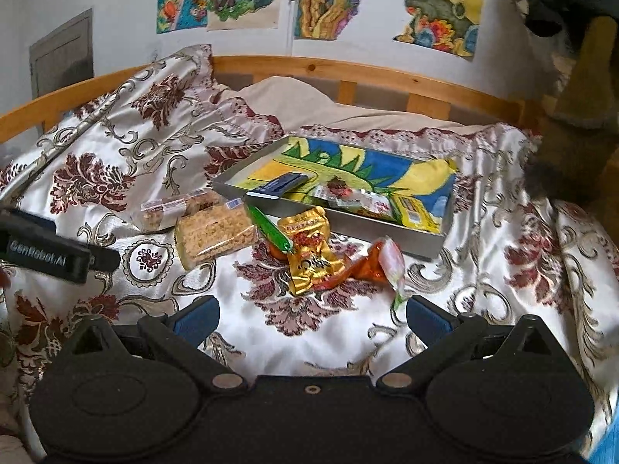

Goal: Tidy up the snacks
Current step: 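Move left tool to the striped cereal-bar packet while right tool reaches the green stick snack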

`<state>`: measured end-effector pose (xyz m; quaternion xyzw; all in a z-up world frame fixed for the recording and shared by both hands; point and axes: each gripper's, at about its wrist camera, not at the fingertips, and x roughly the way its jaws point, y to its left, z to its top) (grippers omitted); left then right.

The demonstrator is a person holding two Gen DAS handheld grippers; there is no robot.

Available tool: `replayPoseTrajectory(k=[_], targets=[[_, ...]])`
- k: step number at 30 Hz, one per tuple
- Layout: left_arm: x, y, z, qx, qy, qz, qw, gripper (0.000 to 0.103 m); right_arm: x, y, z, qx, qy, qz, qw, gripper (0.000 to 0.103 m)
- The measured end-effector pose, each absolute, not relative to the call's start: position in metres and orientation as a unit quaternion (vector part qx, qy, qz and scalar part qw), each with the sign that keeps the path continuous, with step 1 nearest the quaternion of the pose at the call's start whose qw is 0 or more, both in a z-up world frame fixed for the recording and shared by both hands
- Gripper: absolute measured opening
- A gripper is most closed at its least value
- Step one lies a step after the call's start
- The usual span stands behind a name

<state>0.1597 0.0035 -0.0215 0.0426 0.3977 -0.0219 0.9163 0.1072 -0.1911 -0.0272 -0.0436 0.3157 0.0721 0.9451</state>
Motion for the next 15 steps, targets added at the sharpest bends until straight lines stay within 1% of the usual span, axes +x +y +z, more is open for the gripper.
replayPoseTrajectory(k=[4, 8, 15], targets=[[0.184, 0.015, -0.021, 0.047, 0.39, -0.02, 0.919, 0.103, 0.122, -0.187, -0.031, -0.052, 0.304, 0.095, 0.946, 0.102], [0.212, 0.025, -0.03, 0.056, 0.406, -0.01, 0.912, 0.103, 0.14, -0.18, -0.035, -0.067, 0.287, 0.112, 0.949, 0.102], [0.245, 0.044, -0.042, 0.051, 0.419, 0.014, 0.907, 0.103, 0.169, -0.157, -0.054, -0.17, 0.245, 0.109, 0.948, 0.101]])
